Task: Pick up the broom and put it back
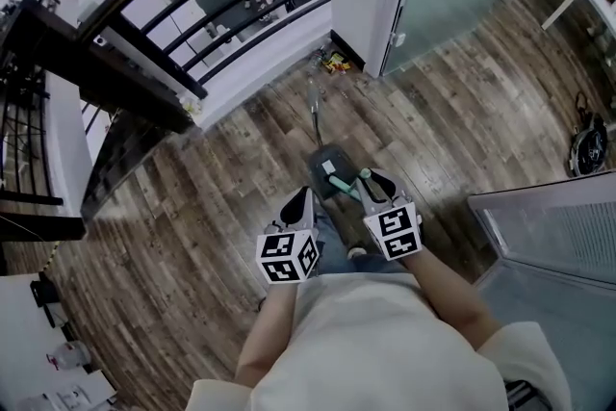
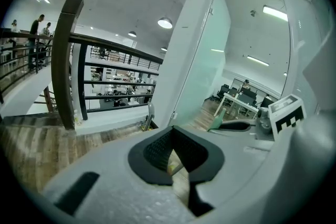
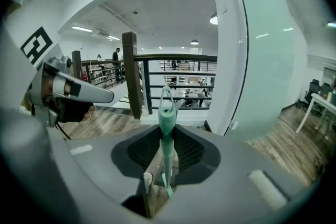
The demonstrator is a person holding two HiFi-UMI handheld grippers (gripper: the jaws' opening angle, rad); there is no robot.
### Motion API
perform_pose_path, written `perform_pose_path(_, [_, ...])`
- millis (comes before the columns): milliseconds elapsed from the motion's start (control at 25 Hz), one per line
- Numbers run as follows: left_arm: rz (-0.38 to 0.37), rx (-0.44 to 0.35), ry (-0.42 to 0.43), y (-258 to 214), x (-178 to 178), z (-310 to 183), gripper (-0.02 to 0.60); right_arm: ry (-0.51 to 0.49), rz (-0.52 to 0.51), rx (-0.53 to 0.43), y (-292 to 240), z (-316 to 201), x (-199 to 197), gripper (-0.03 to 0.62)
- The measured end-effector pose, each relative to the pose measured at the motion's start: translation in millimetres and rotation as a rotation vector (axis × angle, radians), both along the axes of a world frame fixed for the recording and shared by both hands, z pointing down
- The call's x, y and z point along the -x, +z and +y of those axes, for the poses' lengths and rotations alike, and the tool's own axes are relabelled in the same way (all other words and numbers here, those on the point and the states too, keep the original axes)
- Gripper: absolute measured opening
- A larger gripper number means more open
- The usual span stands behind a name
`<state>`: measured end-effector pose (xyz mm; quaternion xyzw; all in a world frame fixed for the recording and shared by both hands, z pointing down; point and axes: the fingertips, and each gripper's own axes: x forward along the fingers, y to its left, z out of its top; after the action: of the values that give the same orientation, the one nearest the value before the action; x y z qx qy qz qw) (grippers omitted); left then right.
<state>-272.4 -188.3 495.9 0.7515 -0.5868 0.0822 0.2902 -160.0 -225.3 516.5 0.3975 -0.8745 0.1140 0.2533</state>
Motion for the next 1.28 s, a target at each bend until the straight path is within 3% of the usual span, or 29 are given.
perform_pose_path(560, [-0.024, -0.049, -0.010, -29.3, -5.8, 15.4, 0.005, -0.040, -0.039, -0.033, -47.8, 20.0, -5.9, 0.092])
perform_pose_path(1280, [-0.011, -0.092, -0.018, -40.8, -10.4, 31.5, 0.005, -0.063, -0.073, -0.083, -69.8, 44.4, -10.2, 0.092])
